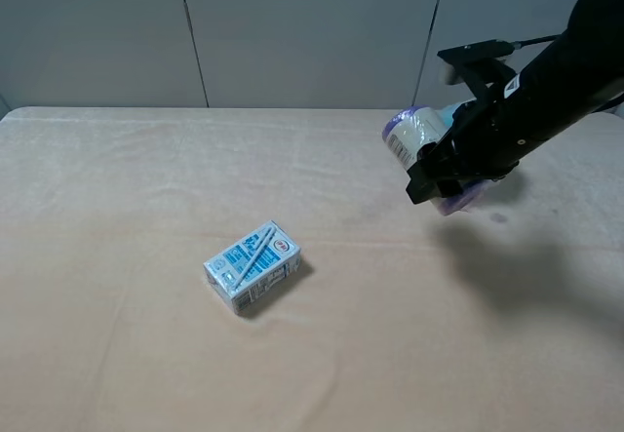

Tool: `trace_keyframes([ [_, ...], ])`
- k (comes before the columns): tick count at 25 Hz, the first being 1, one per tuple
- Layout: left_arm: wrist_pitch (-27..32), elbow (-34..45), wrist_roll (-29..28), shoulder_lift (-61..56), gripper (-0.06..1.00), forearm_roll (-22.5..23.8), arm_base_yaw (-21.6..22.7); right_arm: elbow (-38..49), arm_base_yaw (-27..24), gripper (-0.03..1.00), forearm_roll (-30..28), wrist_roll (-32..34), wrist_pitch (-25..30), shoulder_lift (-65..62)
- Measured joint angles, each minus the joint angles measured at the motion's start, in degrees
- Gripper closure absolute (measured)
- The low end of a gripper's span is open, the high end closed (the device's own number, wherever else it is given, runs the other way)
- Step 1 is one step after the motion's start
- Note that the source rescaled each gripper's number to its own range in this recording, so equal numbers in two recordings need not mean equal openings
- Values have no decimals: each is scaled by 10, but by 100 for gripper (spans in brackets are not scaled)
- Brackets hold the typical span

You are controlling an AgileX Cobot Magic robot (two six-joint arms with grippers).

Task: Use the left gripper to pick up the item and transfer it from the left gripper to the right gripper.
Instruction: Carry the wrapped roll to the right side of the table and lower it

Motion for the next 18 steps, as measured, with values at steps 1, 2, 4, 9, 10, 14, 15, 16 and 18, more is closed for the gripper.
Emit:
trace_keyframes([
  [1, 0, 0, 0, 0, 0, 0, 0, -4, 0, 96, -2, 0, 0, 13],
  [2, 0, 0, 0, 0, 0, 0, 0, -6, 0, 96, -3, 0, 0, 26],
  [4, 0, 0, 0, 0, 0, 0, 0, -8, 0, 96, -3, 0, 3, 50],
  [9, 0, 0, 0, 0, 0, 0, 0, -9, 0, 96, -5, 0, 12, 106],
  [10, 0, 0, 0, 0, 0, 0, 0, -9, 0, 96, -6, 0, 12, 114],
  [14, 0, 0, 0, 0, 0, 0, 0, -9, 0, 96, -6, 6, 12, 142],
  [15, 0, 0, 0, 0, 0, 0, 0, -9, 0, 96, -6, 7, 12, 147],
  [16, 0, 0, 0, 0, 0, 0, 0, -9, 0, 96, -6, 9, 13, 151],
  [18, 0, 0, 0, 0, 0, 0, 0, -9, 0, 96, -6, 15, 15, 152],
])
